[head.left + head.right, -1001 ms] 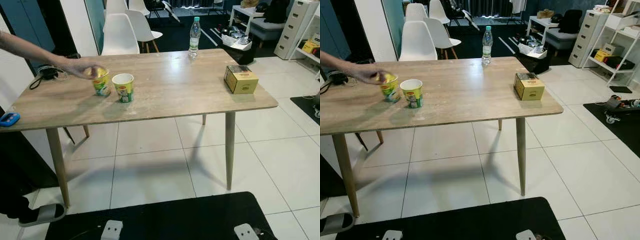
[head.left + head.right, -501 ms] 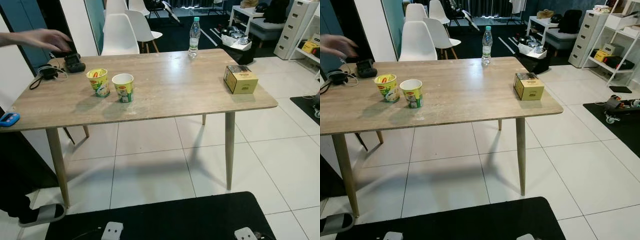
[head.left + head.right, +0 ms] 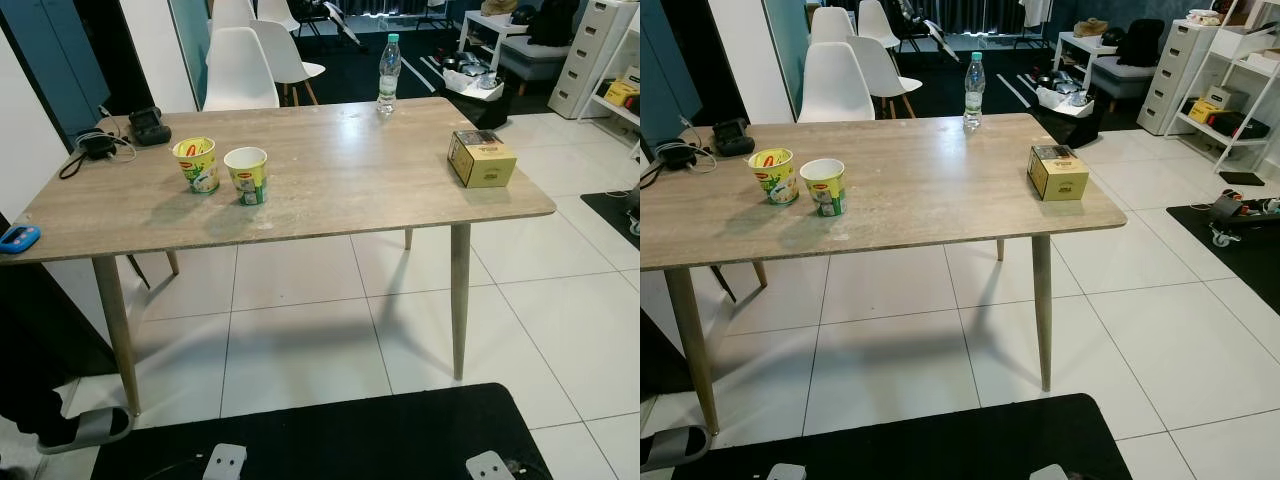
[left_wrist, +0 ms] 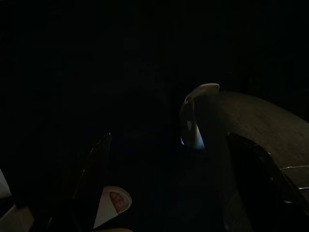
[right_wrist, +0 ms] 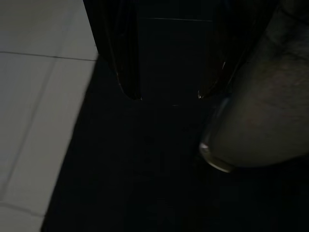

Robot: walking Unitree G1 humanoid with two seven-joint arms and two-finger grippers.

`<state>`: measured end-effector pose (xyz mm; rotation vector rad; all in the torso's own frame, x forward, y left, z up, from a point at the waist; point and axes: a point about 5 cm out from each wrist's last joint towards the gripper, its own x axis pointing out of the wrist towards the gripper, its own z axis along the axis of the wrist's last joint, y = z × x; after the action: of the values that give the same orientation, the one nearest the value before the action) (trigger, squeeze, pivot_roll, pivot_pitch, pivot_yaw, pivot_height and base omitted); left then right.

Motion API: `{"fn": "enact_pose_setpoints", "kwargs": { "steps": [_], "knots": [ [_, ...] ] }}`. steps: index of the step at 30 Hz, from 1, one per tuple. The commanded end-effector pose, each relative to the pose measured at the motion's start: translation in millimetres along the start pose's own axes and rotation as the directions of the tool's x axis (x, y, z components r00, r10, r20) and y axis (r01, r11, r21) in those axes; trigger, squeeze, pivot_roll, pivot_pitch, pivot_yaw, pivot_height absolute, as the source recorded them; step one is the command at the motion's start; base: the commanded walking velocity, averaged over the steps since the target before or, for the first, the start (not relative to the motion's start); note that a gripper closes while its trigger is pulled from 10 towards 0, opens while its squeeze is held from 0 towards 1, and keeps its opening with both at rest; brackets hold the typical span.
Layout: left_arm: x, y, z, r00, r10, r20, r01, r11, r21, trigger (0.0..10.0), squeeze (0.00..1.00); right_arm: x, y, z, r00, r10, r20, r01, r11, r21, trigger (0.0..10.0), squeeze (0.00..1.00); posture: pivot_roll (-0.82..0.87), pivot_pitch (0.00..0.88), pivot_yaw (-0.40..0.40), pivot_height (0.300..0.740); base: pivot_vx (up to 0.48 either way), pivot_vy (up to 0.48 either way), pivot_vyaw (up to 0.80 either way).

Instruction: Restocking fridge

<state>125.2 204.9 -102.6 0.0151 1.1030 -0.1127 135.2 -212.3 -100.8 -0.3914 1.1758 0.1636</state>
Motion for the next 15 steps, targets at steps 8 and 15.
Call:
{"fn": "enact_pose_setpoints", "kwargs": {
  "steps": [8, 15],
  "knots": [
    [0.6, -4.0, -0.9, 1.000, -0.015, 0.000, 0.015, 1.000, 0.012, 10.0, 0.00, -0.9, -0.3, -2.9, 0.998, 0.052, 0.028, -0.055, 0.990, 0.133, 10.0, 0.00, 0.08, 0.000, -0.007, 0.740, 0.000, 0.000, 0.09],
    [0.6, -3.7, -0.6, 1.000, -0.016, 0.000, 0.016, 1.000, 0.013, 10.0, 0.00, -1.2, -1.4, -3.9, 0.998, 0.060, 0.032, -0.064, 0.986, 0.155, 10.0, 0.00, 0.07, 0.000, -0.007, 0.740, 0.000, 0.000, 0.78]
  ]
}}
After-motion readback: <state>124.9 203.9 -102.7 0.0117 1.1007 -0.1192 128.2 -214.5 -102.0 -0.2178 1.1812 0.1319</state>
